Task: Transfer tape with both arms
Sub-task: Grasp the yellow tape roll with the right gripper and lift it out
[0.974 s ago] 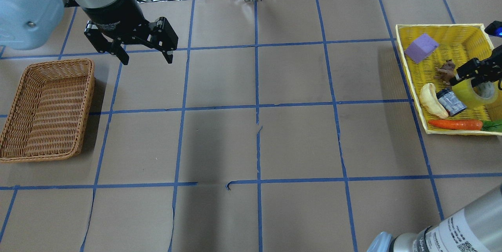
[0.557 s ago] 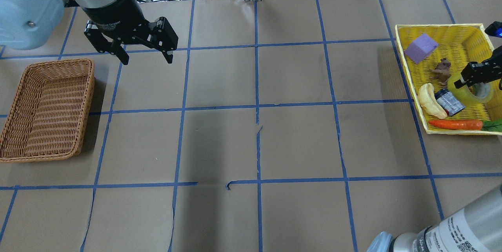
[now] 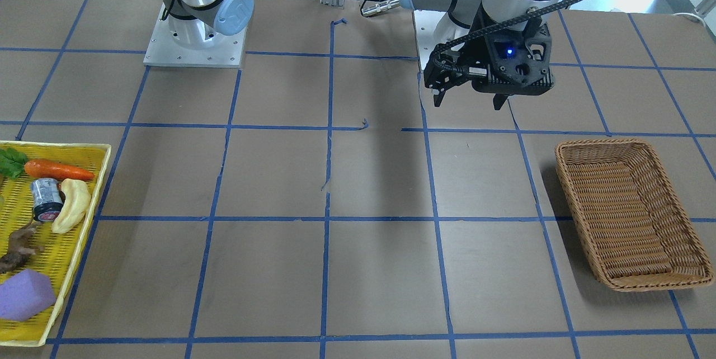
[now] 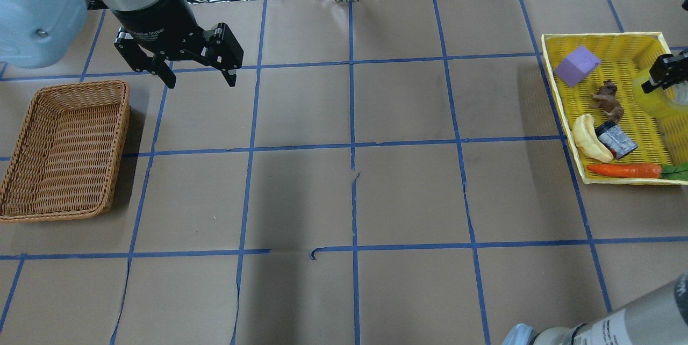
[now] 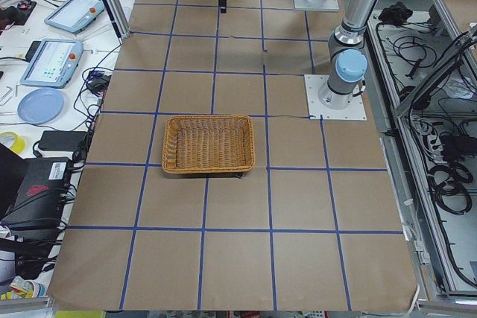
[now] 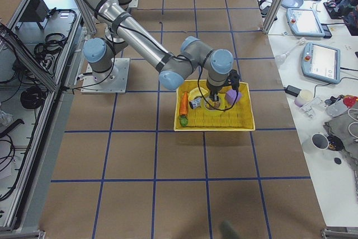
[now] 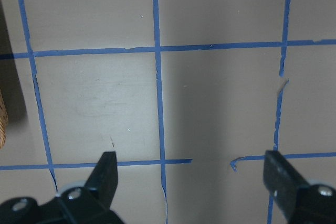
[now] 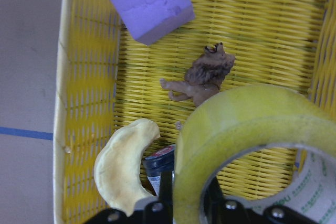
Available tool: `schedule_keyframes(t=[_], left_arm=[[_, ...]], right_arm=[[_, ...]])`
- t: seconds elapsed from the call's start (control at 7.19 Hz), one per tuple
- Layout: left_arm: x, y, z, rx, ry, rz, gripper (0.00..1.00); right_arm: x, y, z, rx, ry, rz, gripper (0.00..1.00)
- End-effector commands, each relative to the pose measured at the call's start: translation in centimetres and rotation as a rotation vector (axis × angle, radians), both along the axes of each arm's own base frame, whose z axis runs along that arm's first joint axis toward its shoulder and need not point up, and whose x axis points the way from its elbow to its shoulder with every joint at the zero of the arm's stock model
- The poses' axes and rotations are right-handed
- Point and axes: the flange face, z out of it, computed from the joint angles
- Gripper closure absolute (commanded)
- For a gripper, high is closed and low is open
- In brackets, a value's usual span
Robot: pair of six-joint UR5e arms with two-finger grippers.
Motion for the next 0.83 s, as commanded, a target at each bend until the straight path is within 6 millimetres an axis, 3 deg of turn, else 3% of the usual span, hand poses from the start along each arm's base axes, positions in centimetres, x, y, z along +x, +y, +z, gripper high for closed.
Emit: schedule_keyframes(t=[0.0,0.14,0.42,0.7], left_arm=[[0.0,-0.1,0.0,-0.002,0.0,0.0,0.0],[0.0,-0.1,0.1,-0.01,0.0,0.0,0.0],[0.0,-0.2,0.1,-0.011,0.0,0.0,0.0],[0.0,-0.1,0.0,-0.01,0.0,0.0,0.0]], right_arm=[[13.4,-4.7,3.7,-0.005,0.131,0.071,1.0],[20.1,-6.5,2.9,0.011,0.147,-0.008,1.0],[33.5,-11.2,-1.3,0.022,0.143,-0.084,1.0],[45.1,-14.5,-6.0,0.015,0.136,-0.223,1.0]])
